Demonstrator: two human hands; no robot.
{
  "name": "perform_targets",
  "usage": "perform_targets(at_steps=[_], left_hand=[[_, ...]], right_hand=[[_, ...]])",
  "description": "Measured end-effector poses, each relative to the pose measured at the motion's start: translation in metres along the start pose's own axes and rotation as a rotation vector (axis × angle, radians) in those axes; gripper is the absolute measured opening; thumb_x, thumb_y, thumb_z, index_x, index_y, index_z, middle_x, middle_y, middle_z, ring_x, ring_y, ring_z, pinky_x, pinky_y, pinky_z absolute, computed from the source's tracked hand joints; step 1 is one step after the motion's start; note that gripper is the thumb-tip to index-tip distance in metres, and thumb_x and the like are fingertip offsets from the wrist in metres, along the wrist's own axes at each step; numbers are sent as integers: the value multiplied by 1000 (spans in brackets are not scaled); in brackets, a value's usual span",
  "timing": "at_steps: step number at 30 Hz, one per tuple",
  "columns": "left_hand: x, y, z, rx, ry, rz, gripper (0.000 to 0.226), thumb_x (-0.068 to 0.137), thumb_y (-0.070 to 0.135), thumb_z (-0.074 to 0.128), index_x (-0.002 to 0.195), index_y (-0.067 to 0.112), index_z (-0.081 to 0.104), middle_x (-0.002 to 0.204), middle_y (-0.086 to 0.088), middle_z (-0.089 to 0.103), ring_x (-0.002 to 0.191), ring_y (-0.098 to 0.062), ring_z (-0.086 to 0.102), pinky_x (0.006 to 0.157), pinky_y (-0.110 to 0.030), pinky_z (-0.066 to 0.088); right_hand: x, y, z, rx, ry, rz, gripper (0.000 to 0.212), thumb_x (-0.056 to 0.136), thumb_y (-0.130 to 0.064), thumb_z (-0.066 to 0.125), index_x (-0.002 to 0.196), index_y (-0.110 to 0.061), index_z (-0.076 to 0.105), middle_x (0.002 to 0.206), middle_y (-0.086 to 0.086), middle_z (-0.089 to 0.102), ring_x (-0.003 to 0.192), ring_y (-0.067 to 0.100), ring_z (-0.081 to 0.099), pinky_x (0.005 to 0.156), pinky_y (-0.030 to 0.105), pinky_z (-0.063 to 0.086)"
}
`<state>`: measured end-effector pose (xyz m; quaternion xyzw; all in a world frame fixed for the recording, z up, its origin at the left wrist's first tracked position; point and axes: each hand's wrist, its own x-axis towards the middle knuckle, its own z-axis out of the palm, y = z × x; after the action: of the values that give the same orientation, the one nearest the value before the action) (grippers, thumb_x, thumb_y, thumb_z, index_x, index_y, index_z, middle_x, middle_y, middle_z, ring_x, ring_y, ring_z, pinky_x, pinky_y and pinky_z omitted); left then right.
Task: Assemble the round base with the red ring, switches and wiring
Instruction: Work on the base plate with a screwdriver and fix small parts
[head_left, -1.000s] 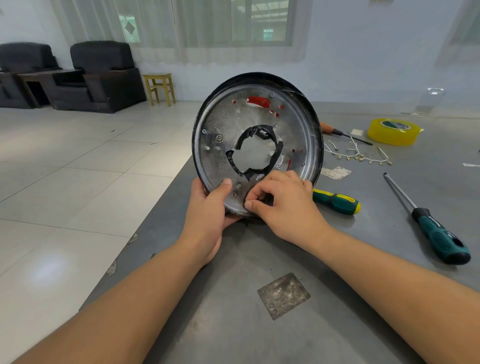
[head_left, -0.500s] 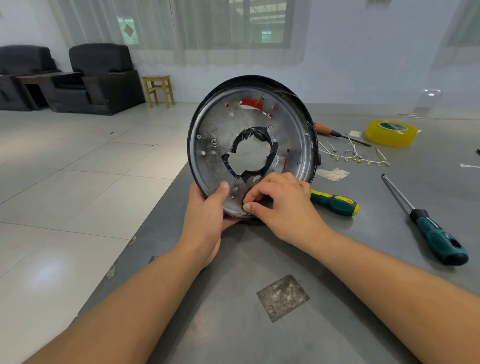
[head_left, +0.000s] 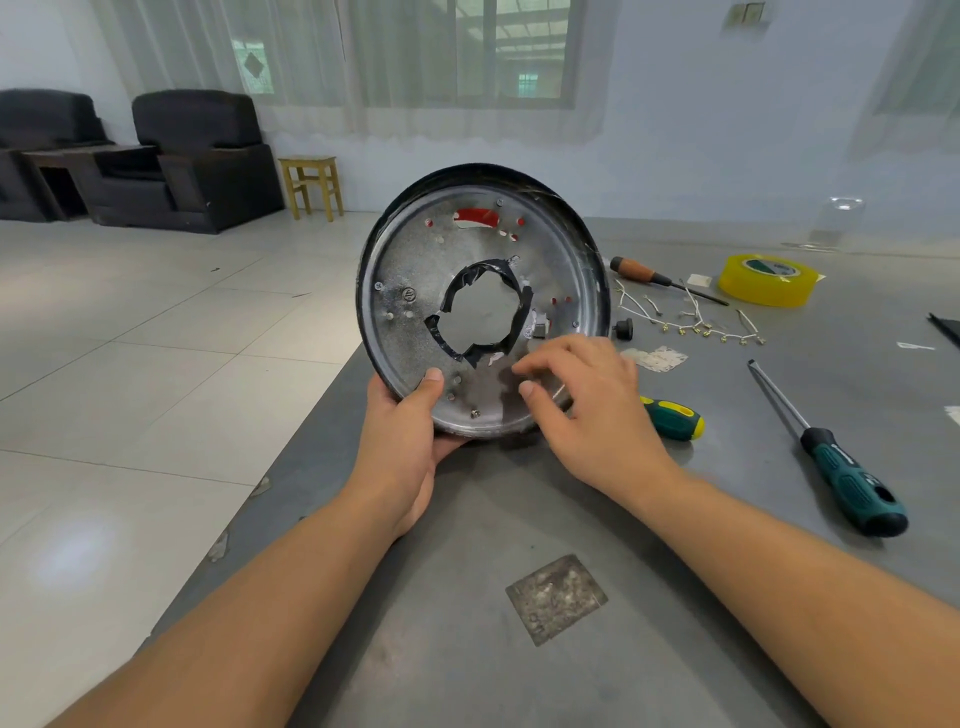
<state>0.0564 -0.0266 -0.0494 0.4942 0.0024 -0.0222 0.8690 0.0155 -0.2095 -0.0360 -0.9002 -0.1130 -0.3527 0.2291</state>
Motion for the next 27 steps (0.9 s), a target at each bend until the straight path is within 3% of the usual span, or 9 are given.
perform_targets(at_steps=[3, 5, 11, 20, 24, 27], left_hand=[[0, 2, -1, -21, 39, 8, 32, 108, 12, 57, 137, 26, 55, 127, 1, 74, 108, -17, 76, 80, -42, 66], [1, 3, -2, -39, 61, 14, 28, 108, 13, 57, 131, 28, 55, 127, 3, 73, 104, -13, 76, 78, -38, 66], [1, 6, -3, -86, 128, 40, 38, 108, 10, 56, 144, 22, 50, 132, 2, 70, 115, -16, 71, 74, -35, 66], [4, 8, -8, -59, 154, 94, 35, 108, 9, 56, 139, 26, 51, 125, 6, 72, 99, -8, 76, 67, -31, 64], [7, 9, -14, -61, 180, 120, 28, 108, 10, 58, 127, 30, 51, 129, 6, 68, 104, -10, 75, 67, -32, 64], [9, 8, -15, -84, 202, 139, 34, 108, 10, 57, 135, 26, 47, 126, 7, 67, 92, -3, 77, 64, -30, 63]], right_hand=[[0, 20, -13, -149, 61, 23, 16, 92, -19, 68, 107, -19, 66, 115, -3, 61, 113, 22, 53, 93, 31, 32], [-3, 34, -19, -277, 55, 106, 18, 92, -23, 67, 109, -17, 63, 115, 1, 61, 111, 28, 55, 90, 36, 37], [-14, 64, -27, -592, -256, 358, 53, 93, -68, 44, 122, -27, 61, 121, 0, 59, 115, 26, 55, 89, 41, 46], [-13, 76, -25, -439, -292, 369, 37, 103, -53, 46, 118, -25, 64, 109, 0, 60, 109, 25, 57, 70, 31, 39], [-13, 77, -25, -305, -232, 430, 35, 104, -51, 45, 106, -21, 64, 92, -3, 57, 87, 26, 55, 65, 35, 38], [-15, 76, -24, -193, -157, 467, 36, 104, -49, 44, 95, -18, 60, 74, -3, 57, 76, 29, 55, 61, 40, 43]])
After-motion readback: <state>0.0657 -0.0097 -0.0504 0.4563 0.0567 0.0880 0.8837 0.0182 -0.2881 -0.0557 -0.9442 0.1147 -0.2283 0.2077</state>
